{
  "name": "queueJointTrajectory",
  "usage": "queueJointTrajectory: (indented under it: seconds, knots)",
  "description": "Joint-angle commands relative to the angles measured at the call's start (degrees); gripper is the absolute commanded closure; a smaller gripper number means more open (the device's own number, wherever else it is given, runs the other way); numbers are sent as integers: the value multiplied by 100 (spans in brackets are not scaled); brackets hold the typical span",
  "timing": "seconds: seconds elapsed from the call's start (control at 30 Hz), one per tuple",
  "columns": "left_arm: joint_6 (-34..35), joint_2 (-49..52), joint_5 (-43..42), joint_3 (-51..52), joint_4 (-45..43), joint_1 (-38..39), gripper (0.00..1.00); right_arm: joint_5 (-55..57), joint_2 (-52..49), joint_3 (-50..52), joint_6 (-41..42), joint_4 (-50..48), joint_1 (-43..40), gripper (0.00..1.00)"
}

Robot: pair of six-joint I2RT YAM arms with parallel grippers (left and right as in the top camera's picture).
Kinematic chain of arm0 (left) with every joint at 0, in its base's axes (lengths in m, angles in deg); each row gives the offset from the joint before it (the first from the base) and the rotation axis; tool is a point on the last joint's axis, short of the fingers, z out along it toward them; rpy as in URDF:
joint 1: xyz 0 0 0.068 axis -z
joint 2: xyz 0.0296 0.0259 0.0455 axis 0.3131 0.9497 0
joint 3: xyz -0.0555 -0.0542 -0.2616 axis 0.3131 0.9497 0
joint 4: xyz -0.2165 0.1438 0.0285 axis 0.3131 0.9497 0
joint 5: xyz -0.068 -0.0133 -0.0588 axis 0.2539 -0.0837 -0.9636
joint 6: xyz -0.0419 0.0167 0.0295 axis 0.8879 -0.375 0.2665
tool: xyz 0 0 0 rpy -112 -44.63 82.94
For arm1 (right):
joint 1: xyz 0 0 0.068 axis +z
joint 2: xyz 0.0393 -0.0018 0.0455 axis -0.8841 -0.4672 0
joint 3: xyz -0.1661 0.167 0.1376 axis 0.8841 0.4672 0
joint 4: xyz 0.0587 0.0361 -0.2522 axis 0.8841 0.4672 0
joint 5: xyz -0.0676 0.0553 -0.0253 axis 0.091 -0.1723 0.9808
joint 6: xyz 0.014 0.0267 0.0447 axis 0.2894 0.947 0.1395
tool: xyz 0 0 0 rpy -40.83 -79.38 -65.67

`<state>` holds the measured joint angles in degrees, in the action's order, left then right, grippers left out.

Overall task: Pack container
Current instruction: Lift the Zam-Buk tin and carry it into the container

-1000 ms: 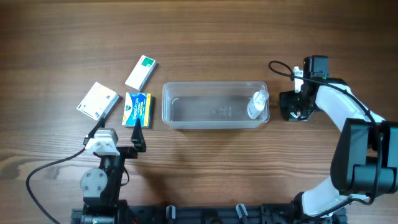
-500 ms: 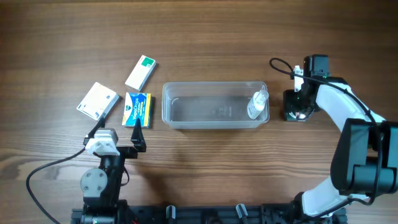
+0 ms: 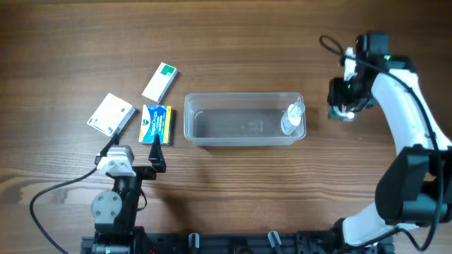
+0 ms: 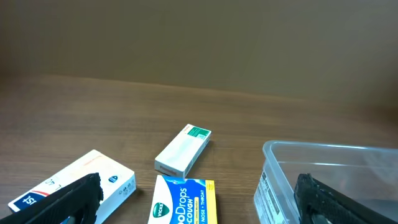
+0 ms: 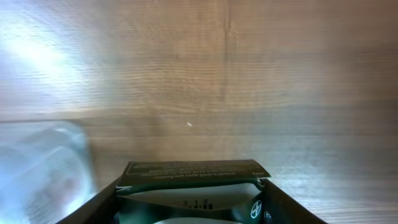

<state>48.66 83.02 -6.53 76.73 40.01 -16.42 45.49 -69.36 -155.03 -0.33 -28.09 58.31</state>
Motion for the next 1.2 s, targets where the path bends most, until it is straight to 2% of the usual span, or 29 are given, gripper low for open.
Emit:
queueJointTrajectory:
  seconds: [0.0, 0.13, 0.3, 0.43, 0.57, 0.67, 0.93, 1.17]
  knots:
    - [59, -42, -92, 48, -9, 31, 0, -345, 387, -1016, 339, 365, 157, 47]
    - [59, -42, -92, 48, -9, 31, 0, -887, 544, -1937, 772, 730, 485, 48]
    - [59, -42, -92, 48, -9, 31, 0, -1073, 662, -2201, 1244, 748, 1447, 50]
    - [59, -42, -90, 48, -9, 31, 0, -872, 649, -2192, 1580, 656, 2288, 50]
    - [57, -42, -92, 48, -9, 31, 0, 31, 560, -2138, 2098, 551, 3115, 50]
    - [59, -42, -92, 48, -9, 31, 0, 162, 317, -2006, 2398, 555, 3504, 49]
    - [59, -42, -90, 48, -9, 31, 0, 164, -599, -1965, 2546, 883, 3676, 44]
    - [59, -42, -92, 48, -9, 31, 0, 643, -758, -1797, 2870, 1217, 3676, 44]
